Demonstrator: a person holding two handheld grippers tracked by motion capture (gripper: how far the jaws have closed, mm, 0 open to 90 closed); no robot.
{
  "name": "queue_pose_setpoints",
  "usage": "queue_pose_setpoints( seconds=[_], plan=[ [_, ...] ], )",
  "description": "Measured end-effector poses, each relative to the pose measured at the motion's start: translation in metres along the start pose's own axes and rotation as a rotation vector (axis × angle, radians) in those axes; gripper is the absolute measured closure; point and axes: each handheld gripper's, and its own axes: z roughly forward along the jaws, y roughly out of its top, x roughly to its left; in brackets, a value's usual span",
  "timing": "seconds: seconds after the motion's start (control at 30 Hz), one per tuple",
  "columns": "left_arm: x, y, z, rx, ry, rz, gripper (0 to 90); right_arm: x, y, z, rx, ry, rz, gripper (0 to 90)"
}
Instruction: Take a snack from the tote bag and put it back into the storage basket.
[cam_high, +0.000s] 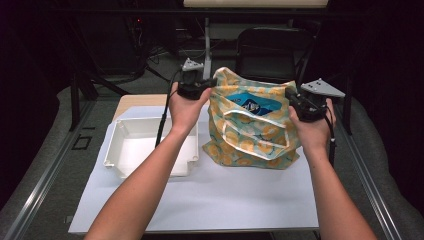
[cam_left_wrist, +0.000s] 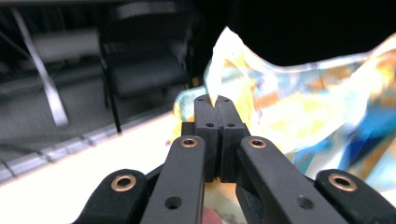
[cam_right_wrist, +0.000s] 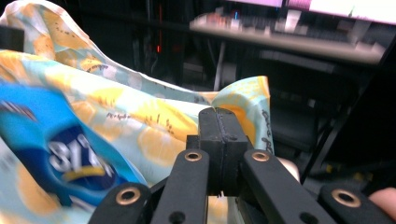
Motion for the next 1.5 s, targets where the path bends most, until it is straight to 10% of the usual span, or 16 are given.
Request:
queue_pose_setpoints(
  seconds=[0.5,0.83,1.5],
  plan=[
    [0.006,-0.056,0.027,0.184,-0.007,-0.056,88.2,-0.010,-0.068,0.031,0.204,0.029,0.110,90.0],
    [0.003,-0.049,-0.005,0.051,-0.007,-0.081,53.4,-0.003,-0.049,0.006,0.087,0.031,0.115,50.0],
    [-0.026,-0.072,-0.051,-0.052,-0.061,-0.100,33.8,0.003,-0.067,-0.030,0.070,0.006,0.195,17.3]
  ],
)
